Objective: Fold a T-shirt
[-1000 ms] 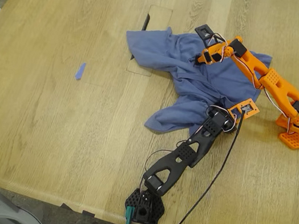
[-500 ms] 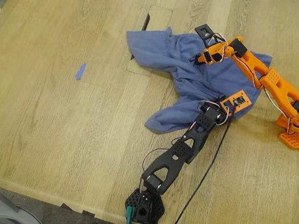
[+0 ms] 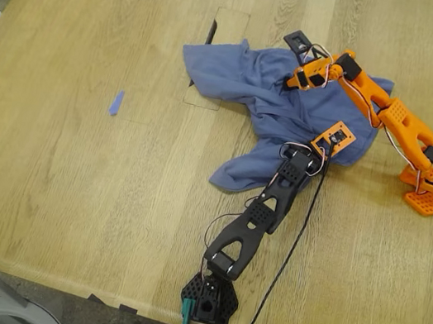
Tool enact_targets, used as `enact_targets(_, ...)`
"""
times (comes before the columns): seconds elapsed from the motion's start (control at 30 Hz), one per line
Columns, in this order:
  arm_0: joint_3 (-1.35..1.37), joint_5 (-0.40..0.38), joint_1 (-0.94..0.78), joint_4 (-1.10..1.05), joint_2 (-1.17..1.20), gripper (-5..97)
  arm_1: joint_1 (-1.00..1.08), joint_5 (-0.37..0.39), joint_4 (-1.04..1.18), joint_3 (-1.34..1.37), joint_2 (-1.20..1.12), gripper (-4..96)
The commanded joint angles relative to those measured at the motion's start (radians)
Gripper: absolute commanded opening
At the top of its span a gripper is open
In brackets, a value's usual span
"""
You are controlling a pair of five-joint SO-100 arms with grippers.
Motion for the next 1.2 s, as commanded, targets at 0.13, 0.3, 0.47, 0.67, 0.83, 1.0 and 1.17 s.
enact_targets(0.13, -0.028, -0.025, -0.17, 0.178, 0.21, 0, 0.026, -0.014, -0.014, -0.021, 0.163, -0.1)
enact_targets(0.3, -0.028, -0.02, -0.207, 0.264, 0.341, 0, 0.026, -0.015, -0.032, -0.021, 0.207, -0.1)
enact_targets(0.47, -0.028, -0.017, -0.235, 0.307, 0.465, 0, 0.017, -0.017, -0.048, -0.021, 0.259, -0.1)
enact_targets(0.67, -0.029, -0.015, -0.265, 0.362, 0.609, 0, -0.006, -0.026, -0.055, -0.021, 0.328, -0.1)
enact_targets(0.83, -0.029, -0.012, -0.273, 0.385, 0.71, 0, -0.035, -0.029, -0.08, -0.021, 0.373, -0.1)
enact_targets(1.0, -0.029, -0.012, -0.275, 0.394, 0.796, 0, -0.048, -0.029, -0.141, -0.021, 0.402, -0.1)
enact_targets(1.17, -0.031, -0.011, -0.293, 0.394, 0.885, 0, -0.044, -0.034, -0.255, -0.021, 0.422, -0.1)
